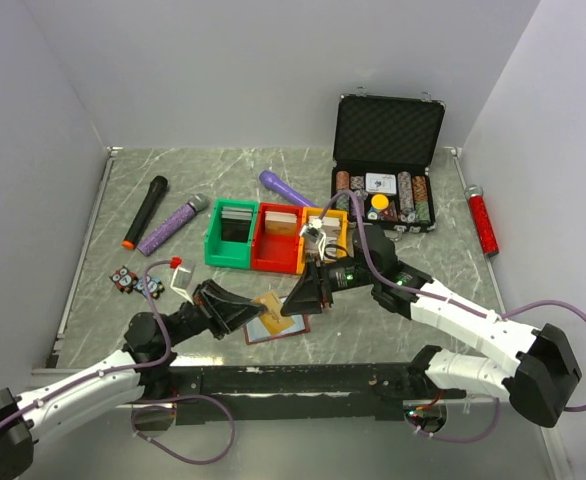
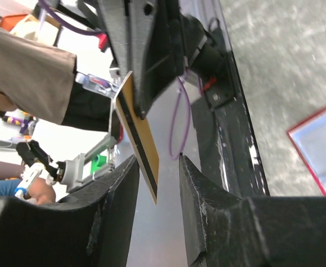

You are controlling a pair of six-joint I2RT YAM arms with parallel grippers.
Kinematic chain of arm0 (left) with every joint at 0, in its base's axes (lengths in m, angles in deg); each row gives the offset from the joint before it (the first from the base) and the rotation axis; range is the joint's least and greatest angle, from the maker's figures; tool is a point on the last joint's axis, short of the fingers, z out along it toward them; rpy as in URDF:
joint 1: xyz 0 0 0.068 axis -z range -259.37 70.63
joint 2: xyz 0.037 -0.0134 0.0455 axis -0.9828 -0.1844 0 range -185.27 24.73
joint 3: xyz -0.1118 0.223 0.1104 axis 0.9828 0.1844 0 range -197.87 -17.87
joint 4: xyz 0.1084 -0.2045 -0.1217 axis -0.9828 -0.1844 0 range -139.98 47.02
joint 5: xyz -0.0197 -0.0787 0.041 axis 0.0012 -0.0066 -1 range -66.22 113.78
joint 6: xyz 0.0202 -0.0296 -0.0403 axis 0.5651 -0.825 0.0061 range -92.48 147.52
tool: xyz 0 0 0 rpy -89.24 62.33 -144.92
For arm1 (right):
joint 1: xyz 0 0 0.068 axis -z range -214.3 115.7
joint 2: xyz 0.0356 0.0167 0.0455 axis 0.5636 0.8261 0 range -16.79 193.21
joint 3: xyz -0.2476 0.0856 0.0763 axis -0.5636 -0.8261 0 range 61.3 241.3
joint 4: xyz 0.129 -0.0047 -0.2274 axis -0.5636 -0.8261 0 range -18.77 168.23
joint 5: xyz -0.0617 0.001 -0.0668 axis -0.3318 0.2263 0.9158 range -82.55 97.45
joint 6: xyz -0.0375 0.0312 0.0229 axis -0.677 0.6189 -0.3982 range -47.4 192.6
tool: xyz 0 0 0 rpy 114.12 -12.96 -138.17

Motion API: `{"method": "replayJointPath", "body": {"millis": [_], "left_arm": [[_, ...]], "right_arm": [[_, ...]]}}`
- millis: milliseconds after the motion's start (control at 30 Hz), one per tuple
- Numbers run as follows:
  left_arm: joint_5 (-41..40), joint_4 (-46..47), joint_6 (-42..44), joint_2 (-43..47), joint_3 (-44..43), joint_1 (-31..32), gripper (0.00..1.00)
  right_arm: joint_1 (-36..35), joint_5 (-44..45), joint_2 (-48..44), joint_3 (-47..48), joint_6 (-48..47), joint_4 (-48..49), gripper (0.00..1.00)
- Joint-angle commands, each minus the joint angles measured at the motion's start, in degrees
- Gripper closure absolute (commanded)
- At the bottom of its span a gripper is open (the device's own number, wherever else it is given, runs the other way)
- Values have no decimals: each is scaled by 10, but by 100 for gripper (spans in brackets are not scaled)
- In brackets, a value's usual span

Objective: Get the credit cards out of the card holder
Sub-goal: Place the credit card in the storage box.

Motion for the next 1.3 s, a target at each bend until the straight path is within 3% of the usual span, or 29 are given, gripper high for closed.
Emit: {"method": "replayJointPath", "body": {"millis": [0,133,600,700,800,933,1000,1100,1200,1267], "left_arm": [[-32,41,-15,24,46,0,99],[-32,49,-22,22,49,0,99],[-46,56,-25,2,46,0,99],[-39,57,-23,0,48,0,98],[-36,30,-16,9,45,-1,78],[-52,-23,-13,49,44,0,34],[-74,-112,-7,94,30,-1,18],[-129,-253,8,176,-2,-2,7],[-198,-386,22,259,-34,-2,5],[-259,-471,28,291,-61,-1,6]], "right_arm": [[-2,-17,-3,-5,55,109,59],[0,-28,3,-12,93,180,62],[-11,-34,32,17,92,183,79],[-11,-37,34,23,85,173,89],[-8,-32,29,31,73,154,100],[8,-26,28,55,46,107,100],[24,-11,25,72,25,67,100],[50,56,22,122,-51,-40,100],[54,197,28,186,-156,-160,100],[56,232,49,208,-229,-167,96]]}}
